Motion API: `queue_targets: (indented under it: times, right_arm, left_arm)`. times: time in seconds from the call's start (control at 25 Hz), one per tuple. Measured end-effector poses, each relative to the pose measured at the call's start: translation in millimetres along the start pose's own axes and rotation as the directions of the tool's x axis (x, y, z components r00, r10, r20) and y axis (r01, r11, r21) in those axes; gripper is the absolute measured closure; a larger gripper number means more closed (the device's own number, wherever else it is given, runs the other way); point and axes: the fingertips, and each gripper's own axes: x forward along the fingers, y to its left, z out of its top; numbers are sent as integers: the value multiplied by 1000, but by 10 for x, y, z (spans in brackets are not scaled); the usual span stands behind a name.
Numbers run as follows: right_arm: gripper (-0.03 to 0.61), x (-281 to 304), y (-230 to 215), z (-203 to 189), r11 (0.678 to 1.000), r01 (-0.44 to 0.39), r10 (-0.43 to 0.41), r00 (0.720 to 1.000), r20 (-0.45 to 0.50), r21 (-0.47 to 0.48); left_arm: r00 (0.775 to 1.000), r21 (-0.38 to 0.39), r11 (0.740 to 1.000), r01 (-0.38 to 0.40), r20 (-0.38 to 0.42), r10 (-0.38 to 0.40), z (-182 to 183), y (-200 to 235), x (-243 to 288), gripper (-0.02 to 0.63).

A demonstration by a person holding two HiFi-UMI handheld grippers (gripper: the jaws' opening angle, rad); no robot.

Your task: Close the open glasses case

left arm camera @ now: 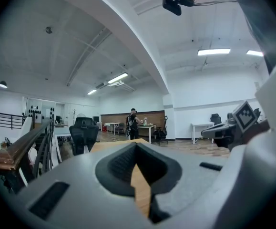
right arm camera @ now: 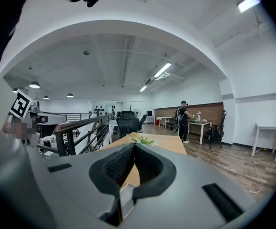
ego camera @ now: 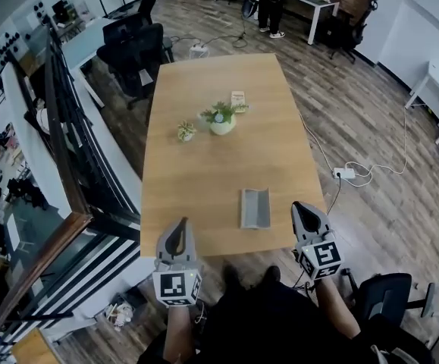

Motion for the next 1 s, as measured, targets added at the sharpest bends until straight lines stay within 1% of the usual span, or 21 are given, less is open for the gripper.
queue_targets:
  times: [0.16,0.48,0.52,0.56,0.6,0.88,1.0]
  right_arm:
    - [565,64,-120,65,1000,0,0,999,39,6]
    - [563,109,-245,55,999,10,-13,997,72,44]
    - [550,116,-252,41,999,3,-7,997,71,52]
    - [471,129,-258,20,998,-3,-1,998,66,58]
    - [440,143,-265,-4,998,-7,4,998,59,61]
    - [440,277,-235,-116,997,-22,20,1000,19,69]
    - [440,378,-209,-292,995,-34,37,999,-22,89]
  left_arm:
    - [1000,12,1000,-8,0,8,47,-64,104,615]
    - [1000,-10,1000,0,-20,0,-6,-146,310,615]
    - [1000,-9,1000,1,-23,-2,-11,-160,324,615]
    - [1000,-8,1000,2,-25,-3,-17,-170,336,615]
    - [1000,-9,1000,2,-27,-2,-22,-176,343,615]
    - [999,-17,1000,-21,-45,20,-75,-102,282,615]
    - [998,-18,999,-41,-54,40,-112,-40,204,615]
